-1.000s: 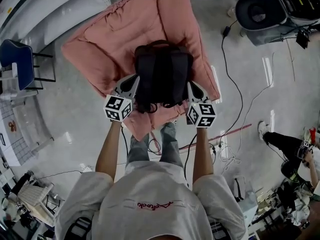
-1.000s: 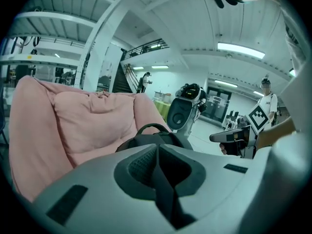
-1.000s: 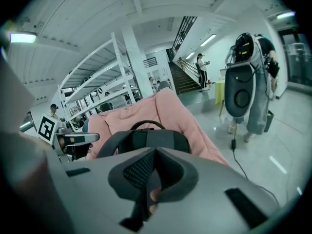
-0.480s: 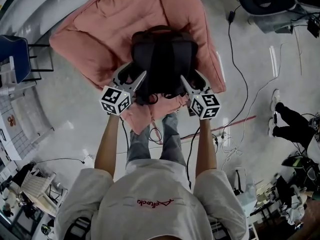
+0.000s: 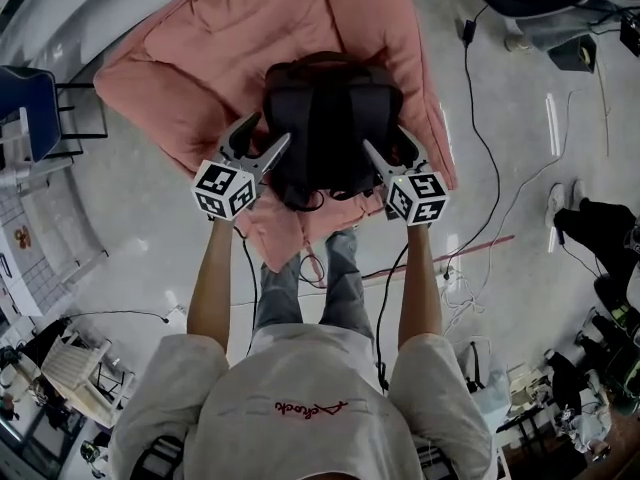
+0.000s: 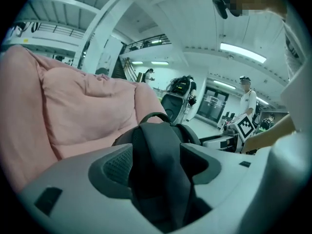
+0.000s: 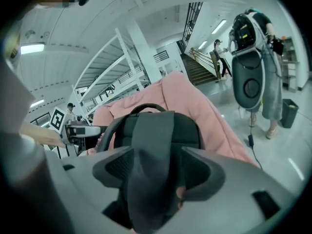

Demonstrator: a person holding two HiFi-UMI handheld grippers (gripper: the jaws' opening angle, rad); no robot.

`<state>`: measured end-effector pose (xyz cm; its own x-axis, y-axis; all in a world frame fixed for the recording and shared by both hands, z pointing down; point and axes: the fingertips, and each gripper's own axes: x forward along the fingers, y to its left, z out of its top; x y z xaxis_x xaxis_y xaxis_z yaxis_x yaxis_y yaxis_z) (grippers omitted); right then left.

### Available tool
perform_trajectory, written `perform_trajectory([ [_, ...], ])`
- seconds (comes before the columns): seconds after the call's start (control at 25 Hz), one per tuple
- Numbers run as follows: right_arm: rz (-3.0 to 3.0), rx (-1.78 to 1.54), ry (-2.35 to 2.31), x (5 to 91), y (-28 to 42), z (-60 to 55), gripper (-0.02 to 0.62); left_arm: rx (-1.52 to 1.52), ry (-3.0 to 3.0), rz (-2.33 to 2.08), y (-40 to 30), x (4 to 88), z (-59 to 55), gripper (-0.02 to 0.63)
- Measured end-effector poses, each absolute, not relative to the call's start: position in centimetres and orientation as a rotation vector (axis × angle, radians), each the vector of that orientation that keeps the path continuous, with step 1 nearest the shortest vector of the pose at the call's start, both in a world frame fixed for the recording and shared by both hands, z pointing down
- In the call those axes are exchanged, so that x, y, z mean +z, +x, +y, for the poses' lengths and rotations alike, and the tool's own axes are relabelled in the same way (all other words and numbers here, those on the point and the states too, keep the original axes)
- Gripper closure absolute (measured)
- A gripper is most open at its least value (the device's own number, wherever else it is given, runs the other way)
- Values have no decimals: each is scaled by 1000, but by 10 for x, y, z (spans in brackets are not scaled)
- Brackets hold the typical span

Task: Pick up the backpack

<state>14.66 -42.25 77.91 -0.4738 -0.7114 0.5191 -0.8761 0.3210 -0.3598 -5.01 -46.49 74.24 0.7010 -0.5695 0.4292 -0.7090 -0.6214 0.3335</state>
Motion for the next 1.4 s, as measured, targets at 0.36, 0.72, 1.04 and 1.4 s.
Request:
perform_trajectory([
  [0.36,-2355,880,1347,793,139,-435,298,424,2451,-893,-22,764,-463,319],
  [0.72,-2436,903,1137,795,116,-416,366,408,2482,-820,-17,765,-454,321],
  [1.04,-2580,1007,913,772,96,-413,387,303,2513,-667,-5,745,-445,322],
  [1.4,-2695,1122,934,753,101,-438,403,111,2551,-650,0,702,-474,364],
])
